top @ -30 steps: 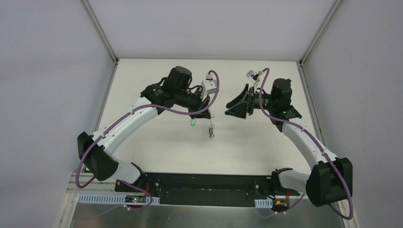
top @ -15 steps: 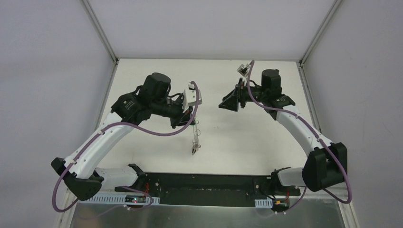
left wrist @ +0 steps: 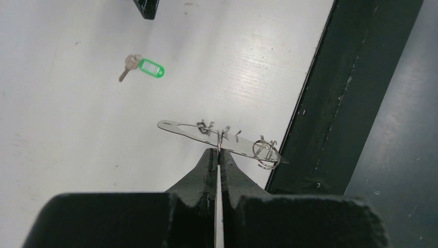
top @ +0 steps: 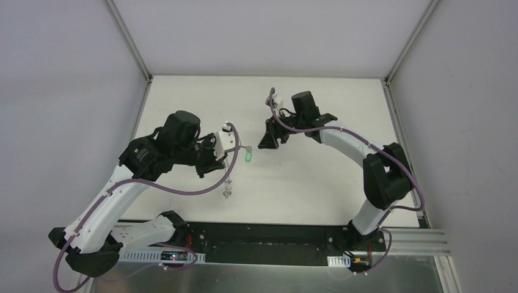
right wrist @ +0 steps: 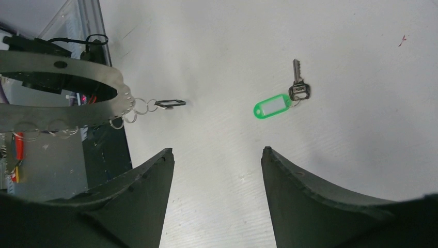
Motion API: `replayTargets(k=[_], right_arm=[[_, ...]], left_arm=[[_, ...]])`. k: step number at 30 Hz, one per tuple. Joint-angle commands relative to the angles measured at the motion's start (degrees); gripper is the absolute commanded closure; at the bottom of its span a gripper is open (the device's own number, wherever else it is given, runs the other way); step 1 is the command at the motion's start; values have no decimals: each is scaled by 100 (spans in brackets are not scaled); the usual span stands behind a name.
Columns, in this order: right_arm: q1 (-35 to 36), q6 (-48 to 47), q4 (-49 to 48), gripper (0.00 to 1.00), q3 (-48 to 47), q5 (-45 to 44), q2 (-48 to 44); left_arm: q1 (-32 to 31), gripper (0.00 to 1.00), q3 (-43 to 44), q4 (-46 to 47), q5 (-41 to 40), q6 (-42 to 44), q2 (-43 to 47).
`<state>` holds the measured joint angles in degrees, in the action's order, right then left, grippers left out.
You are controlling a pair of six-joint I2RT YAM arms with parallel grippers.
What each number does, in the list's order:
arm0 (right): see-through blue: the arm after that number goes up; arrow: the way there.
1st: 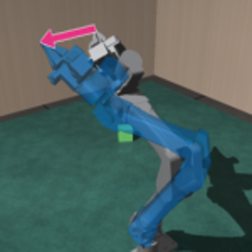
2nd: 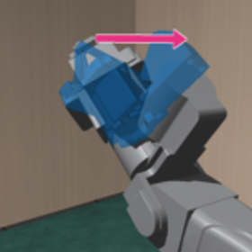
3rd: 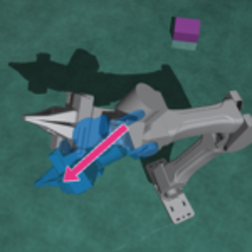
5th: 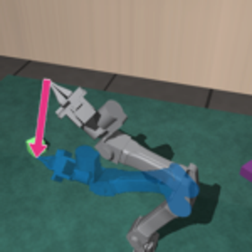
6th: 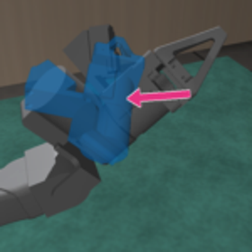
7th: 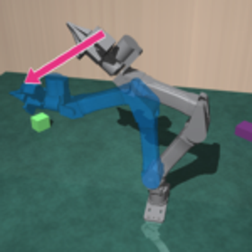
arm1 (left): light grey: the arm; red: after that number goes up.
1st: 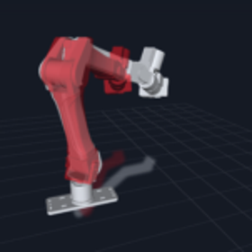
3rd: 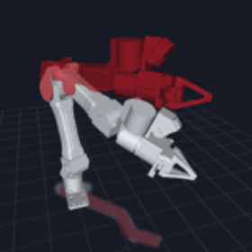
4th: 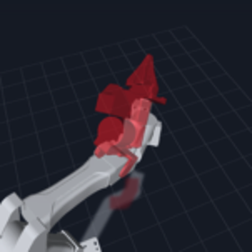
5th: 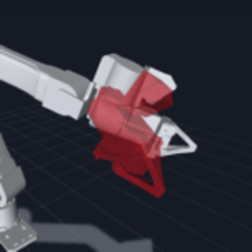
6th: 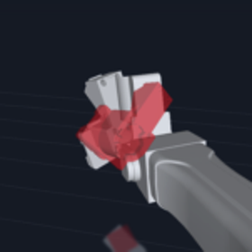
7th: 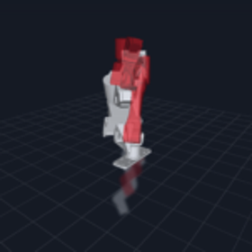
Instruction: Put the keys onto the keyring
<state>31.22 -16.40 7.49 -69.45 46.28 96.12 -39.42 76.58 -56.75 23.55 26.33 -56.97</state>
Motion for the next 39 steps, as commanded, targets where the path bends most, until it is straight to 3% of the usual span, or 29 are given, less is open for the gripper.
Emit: replayTargets(k=[1, 11, 31, 39], right_arm=[[224, 115, -339, 35, -481, -543, 395], [510, 749, -143, 42, -1378, -972, 1719], [563, 1368, 24, 45, -1709, -1429, 2606], [560, 1504, 121, 55, -1781, -1431, 2759]], left_arm=[[301, 100, -237, 89, -392, 0, 201], [1260, 100, -680, 547, 135, -548, 438], [1587, 100, -895, 844, 748, -1010, 638], [1604, 100, -1029, 952, 790, -1056, 806]])
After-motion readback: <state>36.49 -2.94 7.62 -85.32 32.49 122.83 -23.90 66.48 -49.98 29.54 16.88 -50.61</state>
